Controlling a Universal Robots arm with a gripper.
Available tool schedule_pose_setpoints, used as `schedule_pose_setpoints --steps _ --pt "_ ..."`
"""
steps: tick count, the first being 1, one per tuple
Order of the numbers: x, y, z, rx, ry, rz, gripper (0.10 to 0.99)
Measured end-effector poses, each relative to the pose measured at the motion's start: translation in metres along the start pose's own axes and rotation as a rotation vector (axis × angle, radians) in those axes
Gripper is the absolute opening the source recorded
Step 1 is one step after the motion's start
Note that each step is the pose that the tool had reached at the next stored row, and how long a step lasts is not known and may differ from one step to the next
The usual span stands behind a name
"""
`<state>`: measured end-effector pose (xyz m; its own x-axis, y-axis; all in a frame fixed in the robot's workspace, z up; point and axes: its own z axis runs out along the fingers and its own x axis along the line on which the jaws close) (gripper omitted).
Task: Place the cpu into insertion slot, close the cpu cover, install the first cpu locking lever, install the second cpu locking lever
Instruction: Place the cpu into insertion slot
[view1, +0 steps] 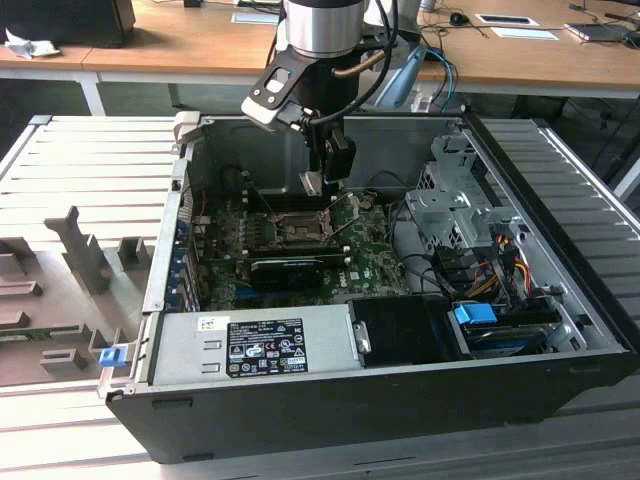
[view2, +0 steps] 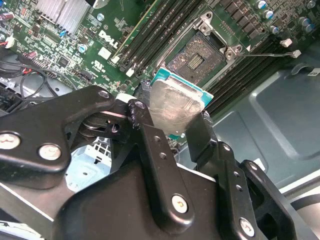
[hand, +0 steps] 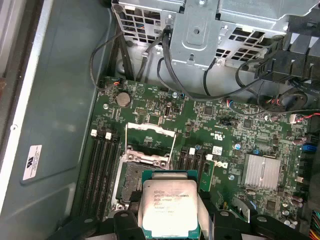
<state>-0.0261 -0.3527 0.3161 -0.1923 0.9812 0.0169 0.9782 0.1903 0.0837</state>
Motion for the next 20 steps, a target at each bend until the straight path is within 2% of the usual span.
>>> schedule_pose_setpoints --steps 20 --pt "-0.0004 -0.0021 0.0247 0.0 0.0001 0.0 0.525"
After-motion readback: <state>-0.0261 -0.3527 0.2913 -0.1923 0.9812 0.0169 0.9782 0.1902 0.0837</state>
